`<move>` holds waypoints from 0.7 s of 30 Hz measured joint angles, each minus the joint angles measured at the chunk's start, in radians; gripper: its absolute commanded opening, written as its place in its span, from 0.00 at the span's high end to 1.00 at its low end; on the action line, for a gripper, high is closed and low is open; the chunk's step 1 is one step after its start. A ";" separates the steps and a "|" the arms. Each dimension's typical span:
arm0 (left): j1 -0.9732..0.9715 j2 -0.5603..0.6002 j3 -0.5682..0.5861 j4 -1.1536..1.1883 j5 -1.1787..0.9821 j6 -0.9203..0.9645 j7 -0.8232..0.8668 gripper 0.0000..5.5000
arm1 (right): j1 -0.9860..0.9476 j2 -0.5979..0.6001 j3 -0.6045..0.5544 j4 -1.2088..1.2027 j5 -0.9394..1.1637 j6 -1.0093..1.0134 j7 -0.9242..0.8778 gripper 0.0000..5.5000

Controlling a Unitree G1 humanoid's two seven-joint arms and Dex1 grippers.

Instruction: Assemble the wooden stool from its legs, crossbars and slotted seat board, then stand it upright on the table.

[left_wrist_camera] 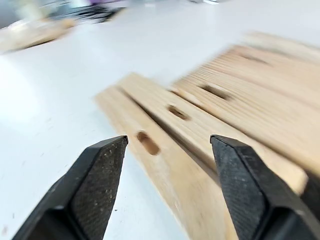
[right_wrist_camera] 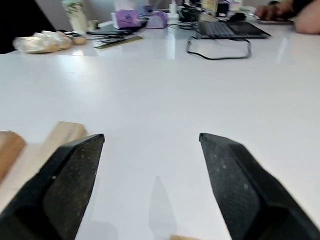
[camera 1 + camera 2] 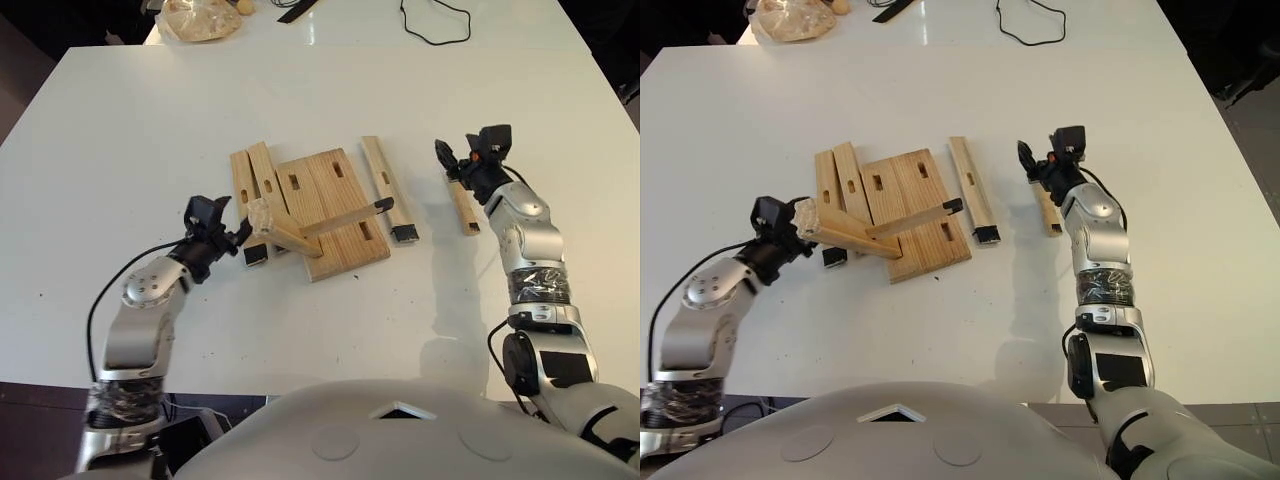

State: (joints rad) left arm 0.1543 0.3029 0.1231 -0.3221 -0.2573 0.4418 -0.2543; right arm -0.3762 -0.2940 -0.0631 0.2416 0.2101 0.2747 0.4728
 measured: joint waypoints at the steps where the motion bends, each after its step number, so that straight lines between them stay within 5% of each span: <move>1: -0.020 -0.044 -0.003 -0.007 0.000 0.028 0.052 0.44 | -0.007 -0.019 0.031 -0.018 -0.005 -0.001 0.047 0.36; 7: -0.086 -0.152 -0.037 0.049 0.063 0.139 0.215 0.44 | -0.148 -0.102 0.224 0.195 -0.147 -0.128 0.285 0.36; 21: -0.149 -0.120 -0.055 -0.036 0.104 0.462 0.242 0.44 | -0.145 -0.052 0.217 0.191 -0.148 -0.187 0.283 0.36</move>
State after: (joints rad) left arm 0.0055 0.1830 0.0683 -0.3581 -0.1536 0.9033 -0.0119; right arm -0.5210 -0.3459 0.1541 0.4325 0.0621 0.0879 0.7559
